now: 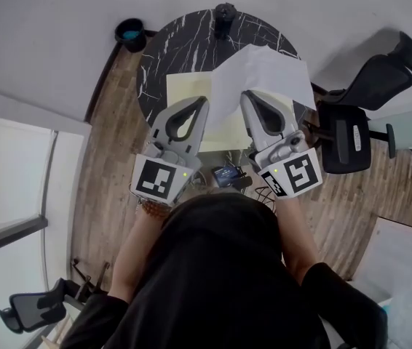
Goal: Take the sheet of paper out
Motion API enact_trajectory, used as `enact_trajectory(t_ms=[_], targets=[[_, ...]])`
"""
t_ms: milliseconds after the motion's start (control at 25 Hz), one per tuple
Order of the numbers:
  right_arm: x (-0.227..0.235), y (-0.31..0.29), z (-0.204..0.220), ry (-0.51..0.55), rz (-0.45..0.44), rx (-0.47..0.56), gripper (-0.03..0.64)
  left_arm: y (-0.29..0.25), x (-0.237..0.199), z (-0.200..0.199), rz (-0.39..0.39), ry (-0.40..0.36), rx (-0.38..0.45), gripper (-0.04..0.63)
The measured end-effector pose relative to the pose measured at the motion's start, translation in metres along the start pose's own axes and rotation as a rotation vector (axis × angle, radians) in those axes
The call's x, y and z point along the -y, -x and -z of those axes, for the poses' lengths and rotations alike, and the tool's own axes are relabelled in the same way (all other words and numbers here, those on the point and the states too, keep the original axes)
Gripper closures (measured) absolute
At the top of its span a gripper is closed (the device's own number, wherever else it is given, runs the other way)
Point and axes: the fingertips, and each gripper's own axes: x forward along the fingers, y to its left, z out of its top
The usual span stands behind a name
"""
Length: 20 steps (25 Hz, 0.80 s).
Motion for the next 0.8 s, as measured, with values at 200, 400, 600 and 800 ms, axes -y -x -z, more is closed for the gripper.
enact_trajectory(t_ms=[200, 400, 600, 800], targets=[[-0.011, 0.0, -0.018, 0.126, 0.008, 0.027, 0.621, 0.0, 0.002, -0.009, -0.016, -0.011, -0.002, 0.601], [-0.019, 0.0, -0.03, 0.186, 0.028, 0.043, 0.621, 0.0, 0.0, -0.016, -0.052, -0.08, -0.017, 0.601], [-0.018, 0.002, -0.031, 0.232, 0.073, 0.055, 0.621, 0.001, 0.001, -0.017, -0.083, -0.128, -0.019, 0.601], [-0.017, 0.002, -0.022, 0.232, 0.096, 0.054, 0.621, 0.002, -0.007, -0.017, -0.136, -0.147, -0.007, 0.601]])
